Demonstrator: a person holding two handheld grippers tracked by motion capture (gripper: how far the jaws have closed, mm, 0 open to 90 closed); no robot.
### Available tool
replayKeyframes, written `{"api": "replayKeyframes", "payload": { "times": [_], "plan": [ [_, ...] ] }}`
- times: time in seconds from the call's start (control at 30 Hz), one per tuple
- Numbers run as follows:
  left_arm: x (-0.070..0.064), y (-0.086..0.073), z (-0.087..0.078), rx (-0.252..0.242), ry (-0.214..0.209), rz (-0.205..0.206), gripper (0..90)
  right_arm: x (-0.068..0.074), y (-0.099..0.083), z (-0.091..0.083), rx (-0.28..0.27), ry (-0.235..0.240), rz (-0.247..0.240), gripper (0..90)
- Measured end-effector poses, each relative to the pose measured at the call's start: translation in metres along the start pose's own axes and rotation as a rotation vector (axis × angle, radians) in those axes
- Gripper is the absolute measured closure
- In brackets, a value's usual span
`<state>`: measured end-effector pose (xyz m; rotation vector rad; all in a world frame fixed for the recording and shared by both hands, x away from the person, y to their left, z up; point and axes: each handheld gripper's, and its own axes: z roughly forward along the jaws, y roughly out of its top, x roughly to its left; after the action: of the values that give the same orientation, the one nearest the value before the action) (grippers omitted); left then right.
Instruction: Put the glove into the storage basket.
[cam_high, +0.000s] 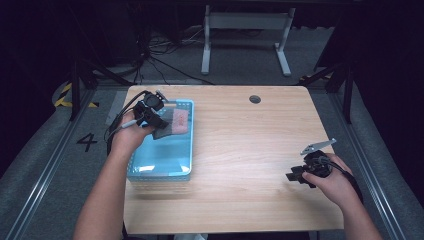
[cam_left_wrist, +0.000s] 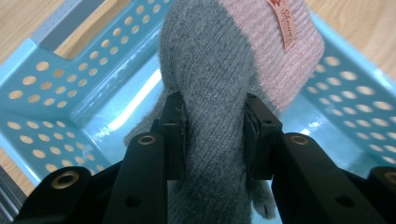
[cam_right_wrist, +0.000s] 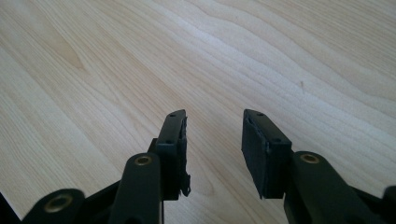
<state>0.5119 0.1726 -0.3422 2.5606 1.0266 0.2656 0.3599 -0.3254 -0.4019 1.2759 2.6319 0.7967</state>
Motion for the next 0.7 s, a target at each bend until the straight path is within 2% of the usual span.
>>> {"api": "replayKeyframes", "payload": {
  "times": [0.13,0.47,0.6,0.7],
  "plan": [
    [0.009,0.002,0.012,0.009,-0.016,-0.012,65.9,-0.001,-0.005,0.0,0.006,-0.004,0.009,61.2],
    [0.023,0.001,0.038,0.04,-0.066,0.016,65.7,-0.003,-0.009,0.003,0.015,-0.008,0.023,60.7],
    [0.026,0.002,0.049,0.071,-0.074,0.013,65.6,-0.003,-0.008,0.005,0.018,-0.005,0.017,60.4],
    [0.027,0.003,0.055,0.075,-0.089,0.015,65.5,-0.003,-0.008,0.007,0.02,-0.002,0.012,60.2]
  ]
}}
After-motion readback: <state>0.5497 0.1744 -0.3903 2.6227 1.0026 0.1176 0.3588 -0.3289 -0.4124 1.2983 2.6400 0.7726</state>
